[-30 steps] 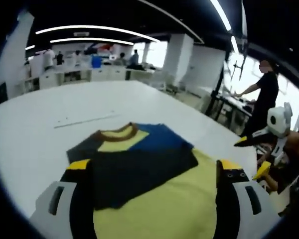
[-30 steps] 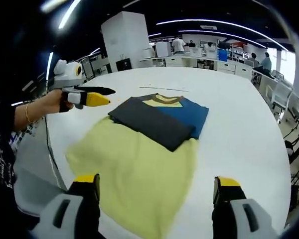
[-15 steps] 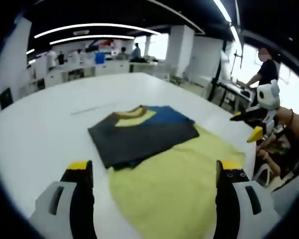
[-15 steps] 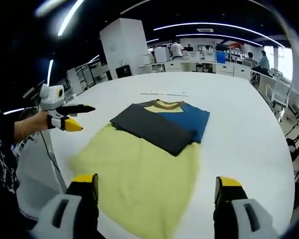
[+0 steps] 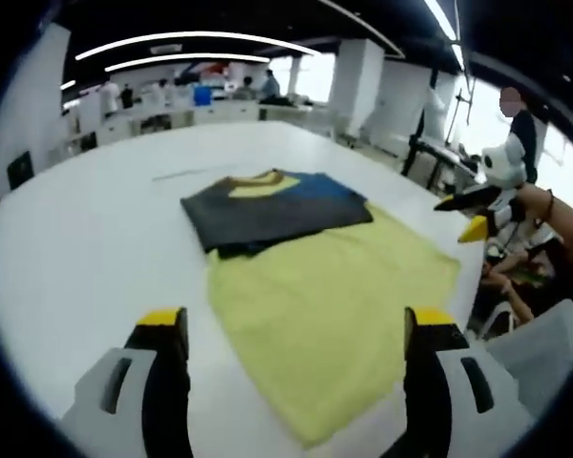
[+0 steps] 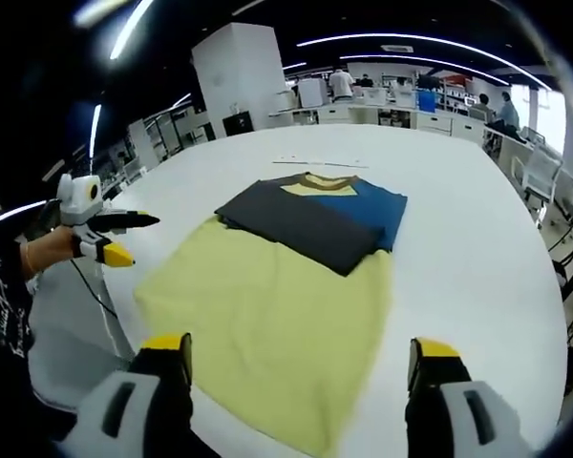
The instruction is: Fold the garment on the visible template until the final outline fits inside the template.
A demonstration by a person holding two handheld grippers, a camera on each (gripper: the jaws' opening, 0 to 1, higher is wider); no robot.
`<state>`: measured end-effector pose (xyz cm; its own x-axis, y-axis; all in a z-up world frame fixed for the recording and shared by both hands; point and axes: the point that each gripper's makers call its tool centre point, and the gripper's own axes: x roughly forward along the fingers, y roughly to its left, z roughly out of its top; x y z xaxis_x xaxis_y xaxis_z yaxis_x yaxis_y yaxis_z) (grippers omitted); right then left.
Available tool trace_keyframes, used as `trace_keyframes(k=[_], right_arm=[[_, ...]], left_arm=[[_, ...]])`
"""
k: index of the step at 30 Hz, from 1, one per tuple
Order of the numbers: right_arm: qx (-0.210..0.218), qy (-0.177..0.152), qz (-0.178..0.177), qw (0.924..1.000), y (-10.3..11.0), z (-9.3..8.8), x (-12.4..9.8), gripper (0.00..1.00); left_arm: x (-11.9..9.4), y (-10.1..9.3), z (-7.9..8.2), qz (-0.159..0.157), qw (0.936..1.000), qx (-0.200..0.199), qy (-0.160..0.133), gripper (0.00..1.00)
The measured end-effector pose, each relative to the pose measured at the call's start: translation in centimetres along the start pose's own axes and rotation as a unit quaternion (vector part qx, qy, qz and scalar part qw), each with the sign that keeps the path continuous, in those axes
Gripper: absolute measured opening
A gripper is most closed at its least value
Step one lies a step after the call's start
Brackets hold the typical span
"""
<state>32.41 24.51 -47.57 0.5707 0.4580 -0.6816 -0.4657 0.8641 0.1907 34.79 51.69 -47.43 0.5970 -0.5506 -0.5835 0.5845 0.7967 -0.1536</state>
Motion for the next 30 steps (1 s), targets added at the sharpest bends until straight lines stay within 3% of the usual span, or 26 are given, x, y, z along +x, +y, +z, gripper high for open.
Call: trace_keyframes(k=[7, 11, 20, 27, 30], right_arm=[[0.028, 0.011, -0.007, 0.9995, 0.1, -2.1, 0.3, 0.91], [0.029, 0.023, -0.015, 0.9992, 0.0, -3.3, 0.5, 0.88], [0.028, 0.045, -0.007, 0.9986, 0.3, -5.2, 0.9, 0.75], [0.033, 0.060, -0.031, 0.9972, -0.9, -6.7, 1.3, 0.72], [0.035, 0.055, -0.048, 0.9967, -1.6, -6.9, 1.2, 0.65]], left_arm=[[-1.5, -0.2, -2.9, 0.014, 0.9993, -0.029, 0.019, 0.82], [-2.1, -0.1, -4.3, 0.022, 0.9988, -0.024, 0.035, 0.79], [-2.3, 0.2, -6.0, 0.027, 0.9971, -0.054, 0.047, 0.72], [-2.3, 0.6, -6.8, 0.043, 0.9945, -0.082, 0.049, 0.61], [-2.3, 0.7, -7.1, 0.045, 0.9941, -0.084, 0.052, 0.56]])
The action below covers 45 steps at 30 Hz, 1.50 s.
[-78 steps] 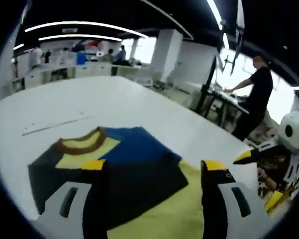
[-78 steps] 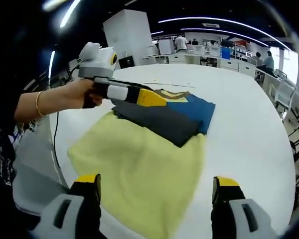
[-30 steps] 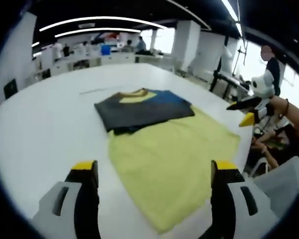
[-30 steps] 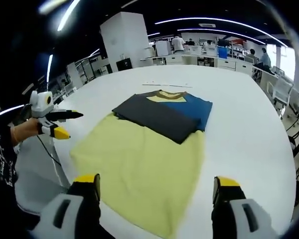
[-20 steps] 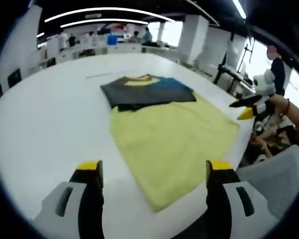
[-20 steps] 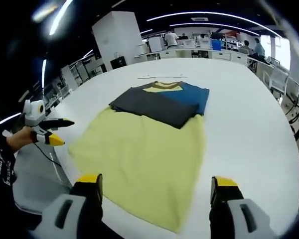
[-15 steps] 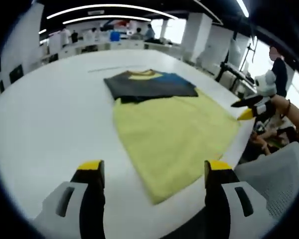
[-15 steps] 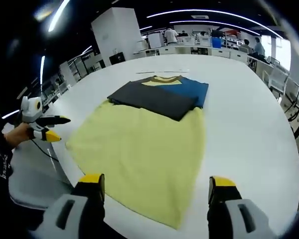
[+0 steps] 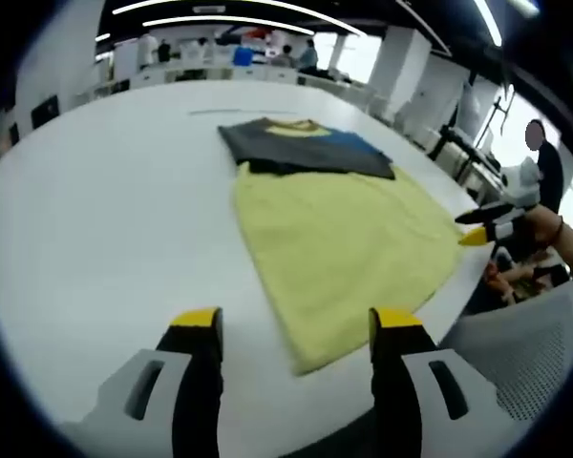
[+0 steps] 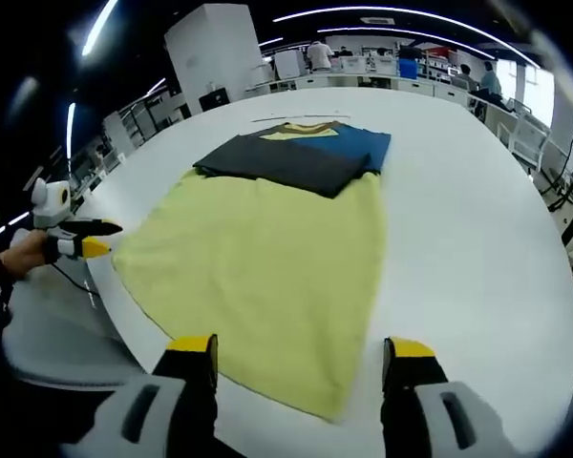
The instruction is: Fold the garment on the visible template until the final outline fits inside the template.
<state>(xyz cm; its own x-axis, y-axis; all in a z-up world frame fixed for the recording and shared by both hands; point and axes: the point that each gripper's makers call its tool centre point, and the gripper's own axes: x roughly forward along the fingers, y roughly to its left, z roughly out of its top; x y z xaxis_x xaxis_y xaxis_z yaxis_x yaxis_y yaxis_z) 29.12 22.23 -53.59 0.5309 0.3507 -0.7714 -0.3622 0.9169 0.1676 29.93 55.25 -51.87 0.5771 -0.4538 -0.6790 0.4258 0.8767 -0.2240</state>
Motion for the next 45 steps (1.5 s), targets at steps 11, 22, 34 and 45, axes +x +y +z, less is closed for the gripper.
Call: trace_keyframes(k=[11, 22, 34, 45], right_arm=[[-0.027, 0.003, -0.047, 0.9985, -1.2, -0.2, 0.1, 0.47], [-0.031, -0.005, -0.076, 0.9966, -1.9, -0.4, -0.1, 0.34], [-0.012, -0.020, -0.076, 0.9968, -2.1, -0.3, -0.2, 0.18], [0.014, -0.026, -0.065, 0.9974, -2.2, -0.5, -0.2, 0.13]], left_arm=[[0.2, 1.1, -0.8, 0.026, 0.9993, -0.028, 0.005, 0.39], [0.6, 1.0, -1.2, 0.029, 0.9989, -0.036, 0.010, 0.30], [0.9, 0.9, -1.4, 0.039, 0.9984, -0.036, 0.019, 0.16], [0.9, 0.0, -1.8, 0.028, 0.9980, -0.050, 0.026, 0.08]])
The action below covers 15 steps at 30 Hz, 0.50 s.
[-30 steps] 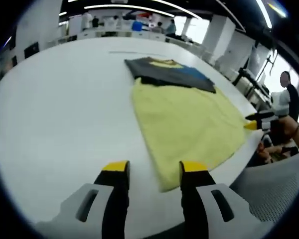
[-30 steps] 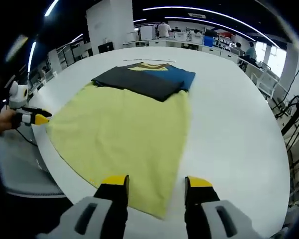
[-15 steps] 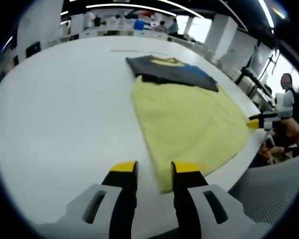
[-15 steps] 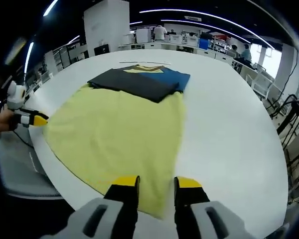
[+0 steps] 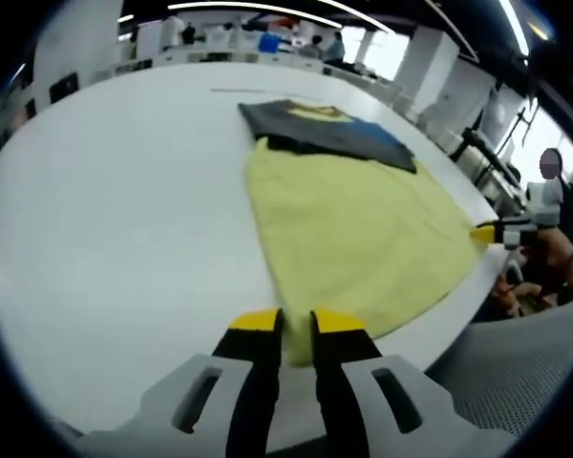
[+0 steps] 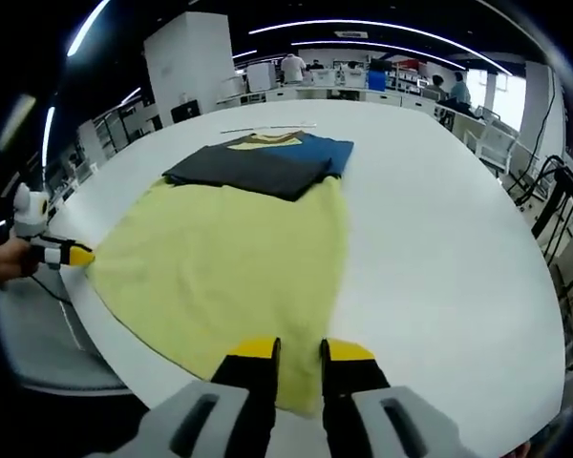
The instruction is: Fold the garment on the visible template until the final outline fits inside the template.
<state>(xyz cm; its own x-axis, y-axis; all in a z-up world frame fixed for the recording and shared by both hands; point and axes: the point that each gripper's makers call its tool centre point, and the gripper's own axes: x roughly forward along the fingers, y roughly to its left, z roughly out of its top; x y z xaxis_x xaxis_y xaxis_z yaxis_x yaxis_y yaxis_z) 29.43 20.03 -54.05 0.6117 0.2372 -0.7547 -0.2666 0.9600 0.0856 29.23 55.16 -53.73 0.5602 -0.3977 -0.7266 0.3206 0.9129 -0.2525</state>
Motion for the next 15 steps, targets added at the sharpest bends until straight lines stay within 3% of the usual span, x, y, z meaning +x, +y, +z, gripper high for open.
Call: trace_keyframes(k=[4, 7, 10, 15], right_arm=[[0.002, 0.005, 0.000, 1.0000, 0.0, -0.2, -0.4, 0.11], [0.007, 0.011, -0.006, 0.9999, -0.4, -0.7, -0.5, 0.07], [0.012, 0.017, -0.003, 0.9998, -0.1, -0.9, -0.7, 0.05], [0.023, 0.033, -0.003, 0.9992, 0.1, -1.2, -0.9, 0.00]], left_arm=[[0.0, -0.2, 0.0, -0.002, 1.0000, 0.004, 0.002, 0.08], [0.0, 0.0, -0.3, 0.004, 0.9999, 0.004, 0.010, 0.02], [-0.2, 0.2, -0.4, 0.005, 0.9997, -0.019, 0.015, 0.01], [-0.1, 0.1, -0.4, 0.009, 0.9998, -0.001, 0.018, 0.01]])
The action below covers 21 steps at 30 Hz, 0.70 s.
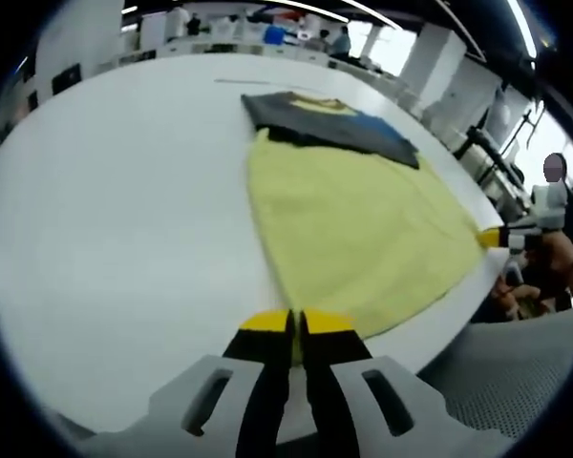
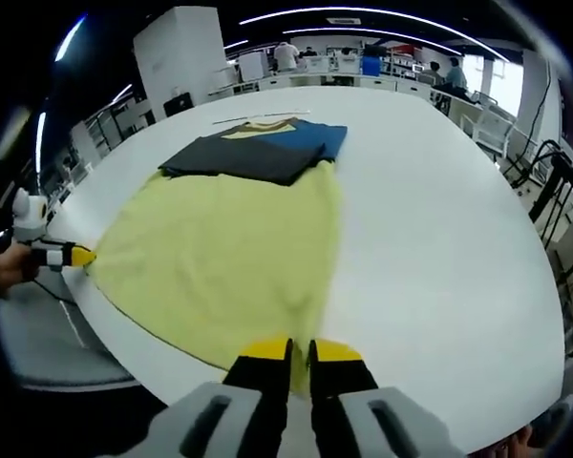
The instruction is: Fold the garment on the visible template until the final outline fits inside the template.
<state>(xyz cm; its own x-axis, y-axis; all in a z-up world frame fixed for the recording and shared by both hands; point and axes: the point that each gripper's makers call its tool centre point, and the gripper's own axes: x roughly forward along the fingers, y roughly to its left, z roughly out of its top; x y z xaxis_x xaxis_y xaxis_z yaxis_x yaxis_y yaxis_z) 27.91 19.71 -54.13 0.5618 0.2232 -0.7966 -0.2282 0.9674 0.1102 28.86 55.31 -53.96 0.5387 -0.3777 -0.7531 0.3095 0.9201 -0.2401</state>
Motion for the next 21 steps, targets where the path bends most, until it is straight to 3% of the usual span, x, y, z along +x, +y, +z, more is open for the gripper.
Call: trace_keyframes(k=[12, 21], right_arm=[[-0.004, 0.002, 0.006, 1.0000, 0.3, -0.1, -0.1, 0.00], [-0.024, 0.005, 0.022, 0.9995, 1.1, -0.1, -0.4, 0.00]], left_arm=[[-0.2, 0.1, -0.2, 0.002, 0.9996, 0.023, 0.013, 0.00], [-1.1, 0.2, 0.1, -0.002, 0.9999, 0.007, 0.011, 0.00]])
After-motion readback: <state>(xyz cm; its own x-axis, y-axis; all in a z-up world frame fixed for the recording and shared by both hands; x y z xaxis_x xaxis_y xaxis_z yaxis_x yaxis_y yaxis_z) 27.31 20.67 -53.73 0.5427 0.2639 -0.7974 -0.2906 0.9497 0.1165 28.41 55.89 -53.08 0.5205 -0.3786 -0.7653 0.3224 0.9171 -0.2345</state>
